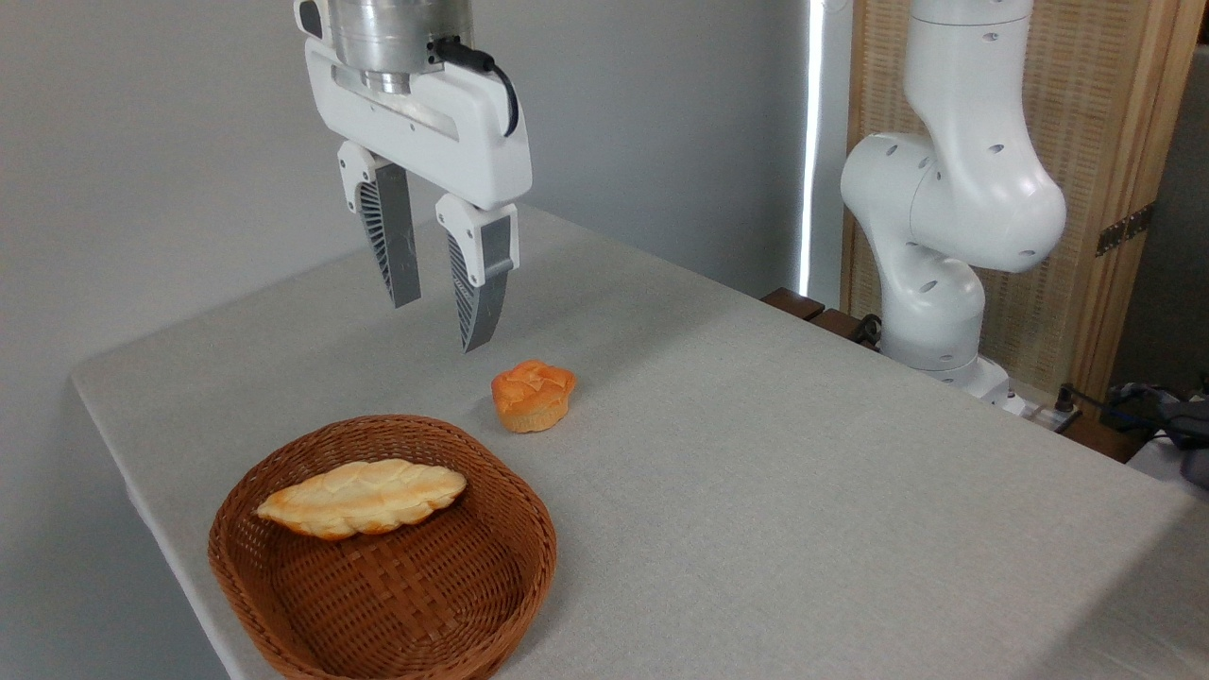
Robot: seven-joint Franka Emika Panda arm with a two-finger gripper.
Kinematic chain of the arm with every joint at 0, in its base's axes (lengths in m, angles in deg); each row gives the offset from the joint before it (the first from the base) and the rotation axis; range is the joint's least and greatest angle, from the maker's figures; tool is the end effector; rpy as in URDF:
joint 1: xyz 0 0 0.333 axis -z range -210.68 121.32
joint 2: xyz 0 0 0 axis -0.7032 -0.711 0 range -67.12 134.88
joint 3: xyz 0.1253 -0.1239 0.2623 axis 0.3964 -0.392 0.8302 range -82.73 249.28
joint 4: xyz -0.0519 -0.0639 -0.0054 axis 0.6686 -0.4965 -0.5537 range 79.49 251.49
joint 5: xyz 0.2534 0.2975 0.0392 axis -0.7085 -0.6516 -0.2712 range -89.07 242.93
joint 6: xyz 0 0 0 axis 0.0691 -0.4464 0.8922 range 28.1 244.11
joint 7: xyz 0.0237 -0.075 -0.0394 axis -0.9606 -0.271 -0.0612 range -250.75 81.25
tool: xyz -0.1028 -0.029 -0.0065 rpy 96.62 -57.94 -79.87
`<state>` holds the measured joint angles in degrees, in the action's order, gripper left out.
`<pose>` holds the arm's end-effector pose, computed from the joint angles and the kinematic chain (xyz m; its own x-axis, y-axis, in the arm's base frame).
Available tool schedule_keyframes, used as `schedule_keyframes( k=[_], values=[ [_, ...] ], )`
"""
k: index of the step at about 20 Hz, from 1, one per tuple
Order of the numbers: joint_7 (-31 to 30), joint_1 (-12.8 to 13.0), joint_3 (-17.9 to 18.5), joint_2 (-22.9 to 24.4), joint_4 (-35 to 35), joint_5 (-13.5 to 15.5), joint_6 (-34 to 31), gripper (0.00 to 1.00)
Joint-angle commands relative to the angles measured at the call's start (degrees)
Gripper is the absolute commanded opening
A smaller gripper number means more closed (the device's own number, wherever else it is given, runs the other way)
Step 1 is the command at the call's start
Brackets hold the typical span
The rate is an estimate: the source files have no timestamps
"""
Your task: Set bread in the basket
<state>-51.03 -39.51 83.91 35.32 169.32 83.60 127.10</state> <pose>0.5571 -0.0550 0.6201 0.7853 -0.6019 0.1450 -0.6128 -0.7891 0.0432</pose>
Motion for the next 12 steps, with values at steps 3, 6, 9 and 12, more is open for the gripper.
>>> schedule_keyframes(
  k=[3,6,9,12],
  values=[
    [-2.26,-0.86,-1.6,-0.83,-2.08,-3.42,-3.6,1.0],
    [-2.08,-0.87,-1.69,-0.83,-2.08,-4.82,-3.78,1.0],
    [-2.08,-0.87,-1.77,-0.91,-2.25,-5.62,-5.44,1.0],
    [-2.08,-0.87,-1.78,-1.0,-2.52,-6.14,-6.41,1.0]
  ],
)
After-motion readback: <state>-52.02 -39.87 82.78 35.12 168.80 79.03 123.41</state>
